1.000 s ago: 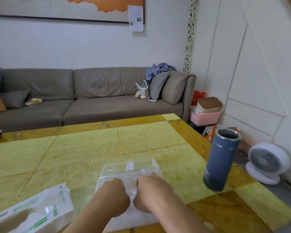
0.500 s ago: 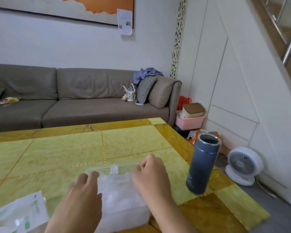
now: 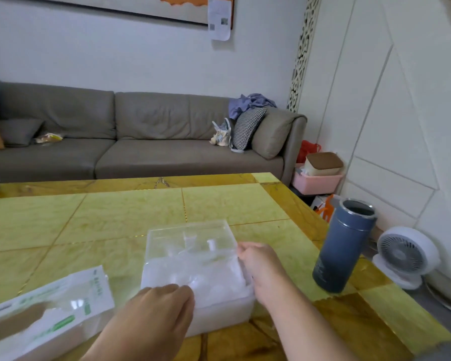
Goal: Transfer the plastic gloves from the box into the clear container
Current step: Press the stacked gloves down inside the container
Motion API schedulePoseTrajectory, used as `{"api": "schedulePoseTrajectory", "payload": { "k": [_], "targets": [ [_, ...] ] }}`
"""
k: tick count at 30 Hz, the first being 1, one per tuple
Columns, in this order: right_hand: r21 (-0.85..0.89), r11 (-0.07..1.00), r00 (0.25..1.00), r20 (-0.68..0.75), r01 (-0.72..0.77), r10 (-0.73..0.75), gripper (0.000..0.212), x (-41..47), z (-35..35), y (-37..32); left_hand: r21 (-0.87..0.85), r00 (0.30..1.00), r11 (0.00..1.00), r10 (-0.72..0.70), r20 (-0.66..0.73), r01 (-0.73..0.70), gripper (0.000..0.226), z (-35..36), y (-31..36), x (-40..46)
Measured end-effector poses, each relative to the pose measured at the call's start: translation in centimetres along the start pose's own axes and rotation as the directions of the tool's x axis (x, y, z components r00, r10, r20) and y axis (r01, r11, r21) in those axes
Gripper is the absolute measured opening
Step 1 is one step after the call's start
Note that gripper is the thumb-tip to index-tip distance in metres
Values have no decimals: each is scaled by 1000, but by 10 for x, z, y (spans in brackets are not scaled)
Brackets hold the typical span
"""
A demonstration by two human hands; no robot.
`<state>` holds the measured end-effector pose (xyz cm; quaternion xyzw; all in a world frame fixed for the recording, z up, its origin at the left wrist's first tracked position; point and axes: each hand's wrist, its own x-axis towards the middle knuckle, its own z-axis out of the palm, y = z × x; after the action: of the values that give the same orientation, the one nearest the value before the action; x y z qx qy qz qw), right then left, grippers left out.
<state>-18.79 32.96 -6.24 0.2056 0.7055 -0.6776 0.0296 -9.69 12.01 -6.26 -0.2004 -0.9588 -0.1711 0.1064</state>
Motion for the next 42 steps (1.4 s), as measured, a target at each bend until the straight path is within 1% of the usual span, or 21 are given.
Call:
{"api": "schedulePoseTrajectory", "payload": {
  "k": [3, 6, 8, 9, 11, 13, 15, 17, 19, 21, 23, 25, 29, 31, 32, 34, 36, 37, 38, 40, 42],
  "targets": [
    [81, 997, 999, 41, 16, -19, 35, -4, 1, 0, 6, 998, 998, -60, 35, 59, 36, -3, 2, -5],
    [137, 987, 991, 91, 87, -100, 53, -4, -2, 1, -8, 996, 996, -93, -11, 93, 37, -7, 6, -9],
    [174, 979, 986, 104, 108, -127, 57, -3, -5, 4, -13, 995, 996, -86, -49, 85, 36, -7, 5, -12],
    [200, 974, 985, 116, 102, -127, 57, -6, -6, 3, 1, 996, 997, -78, -53, 78, 34, -9, 6, -14],
    [262, 963, 988, 112, 71, -104, 44, -9, -8, 2, 24, 994, 996, -83, -72, 84, 28, -9, 5, -18],
    [285, 957, 990, 108, 58, -93, 33, -13, -11, -1, 101, 994, 995, -7, -108, 18, 24, -8, 2, -20],
    [223, 972, 980, 159, 80, -117, 36, -17, -15, -4, 62, 996, 998, -26, -86, 31, 22, 2, -8, -23],
    [102, 985, 957, 242, 139, -160, 32, -25, -18, -6, -14, 994, 1000, -29, -105, 27, 28, 13, -21, -27],
    [37, 984, 934, 310, 176, -178, 23, -31, -19, -5, -100, 975, 994, -65, -211, 45, 27, 14, -27, -33],
    [-7, 979, 923, 335, 203, -189, 27, -33, -21, -3, -213, 932, 973, -153, -329, 84, 18, 10, -26, -40],
    [-43, 973, 921, 335, 225, -198, 32, -38, -21, -2, -313, 888, 942, -244, -389, 122, 26, 7, -23, -49],
    [-73, 963, 916, 335, 261, -223, 34, -43, -19, -2, -320, 845, 934, -298, -444, 161, 35, 5, -23, -59],
    [-117, 947, 912, 326, 299, -248, 37, -50, -13, 2, -344, 793, 908, -388, -470, 240, 41, 6, -27, -76],
    [-140, 934, 904, 332, 329, -268, 42, -51, -11, 4, -437, 750, 856, -477, -458, 278, 43, 6, -25, -81],
    [-156, 928, 904, 329, 338, -274, 42, -52, -10, 3, -495, 717, 815, -537, -446, 302, 42, 5, -23, -82],
    [-196, 914, 906, 314, 355, -284, 44, -55, -9, 4, -599, 614, 728, -650, -448, 333, 38, 4, -22, -84],
    [-246, 894, 903, 316, 374, -291, 45, -59, -7, 5, -685, 520, 647, -733, -439, 335, 24, -1, -23, -82],
    [-272, 879, 896, 328, 392, -298, 46, -61, -7, 5, -706, 517, 628, -744, -423, 328, 16, -5, -24, -78],
    [-299, 860, 887, 344, 414, -308, 47, -62, -6, 5, -711, 556, 618, -739, -380, 335, 16, -8, -24, -73],
    [-338, 817, 865, 369, 467, -341, 48, -67, 0, 5, -675, 673, 641, -683, -284, 366, 32, -11, -26, -64],
    [-417, 732, 840, 339, 538, -424, 50, -69, 6, 9, -631, 742, 661, -642, -193, 407, 43, -14, -25, -55]
  ]
}}
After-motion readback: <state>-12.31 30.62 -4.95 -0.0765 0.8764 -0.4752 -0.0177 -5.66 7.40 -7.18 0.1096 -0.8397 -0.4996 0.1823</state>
